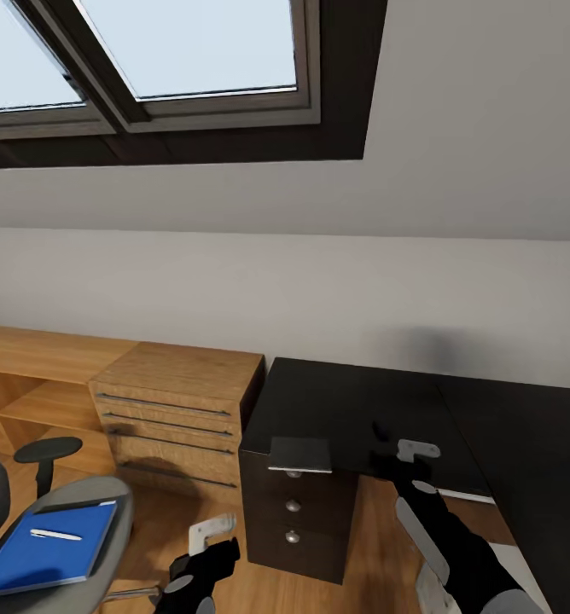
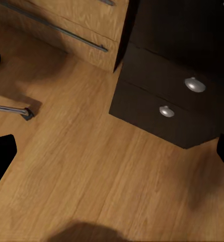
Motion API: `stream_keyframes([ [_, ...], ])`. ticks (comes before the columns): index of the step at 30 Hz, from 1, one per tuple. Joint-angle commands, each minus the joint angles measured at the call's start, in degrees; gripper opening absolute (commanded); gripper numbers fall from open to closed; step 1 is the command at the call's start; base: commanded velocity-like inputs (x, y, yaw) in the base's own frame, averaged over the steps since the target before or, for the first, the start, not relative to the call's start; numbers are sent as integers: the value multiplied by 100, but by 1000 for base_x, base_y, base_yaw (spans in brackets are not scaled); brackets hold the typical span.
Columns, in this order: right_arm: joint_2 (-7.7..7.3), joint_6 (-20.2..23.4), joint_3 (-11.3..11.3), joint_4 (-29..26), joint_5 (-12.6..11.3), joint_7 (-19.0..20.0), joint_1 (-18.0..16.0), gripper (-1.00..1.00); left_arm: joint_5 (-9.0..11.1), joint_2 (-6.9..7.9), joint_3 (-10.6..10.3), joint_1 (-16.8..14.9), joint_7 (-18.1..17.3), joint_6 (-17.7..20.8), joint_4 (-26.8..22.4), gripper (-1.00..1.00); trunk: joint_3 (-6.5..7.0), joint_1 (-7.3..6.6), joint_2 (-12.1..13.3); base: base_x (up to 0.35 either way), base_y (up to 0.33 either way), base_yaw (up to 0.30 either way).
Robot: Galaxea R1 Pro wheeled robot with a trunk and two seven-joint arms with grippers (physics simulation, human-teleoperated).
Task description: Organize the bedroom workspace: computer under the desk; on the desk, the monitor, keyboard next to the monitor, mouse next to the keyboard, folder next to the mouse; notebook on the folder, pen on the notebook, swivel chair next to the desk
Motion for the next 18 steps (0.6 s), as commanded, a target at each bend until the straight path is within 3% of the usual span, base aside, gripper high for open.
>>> stream_keyframes([
  [1, -5, 118, 0, -48, -28, -64, -9, 100, 54, -21, -11, -5, 63, 29, -60, 100, -9, 1, -7, 0, 0, 0],
  [9, -7, 66, -51, -50, -27, -106, -6, 100, 44, -39, -21, -5, 90, 6, 225, 100, -9, 1, -7, 88, 0, 0],
  [18, -35, -48, -43, -45, 27, -74, 12, 100, 30, -36, -279, -5, 123, -17, 323, 100, -9, 1, -7, 308, 0, 0],
])
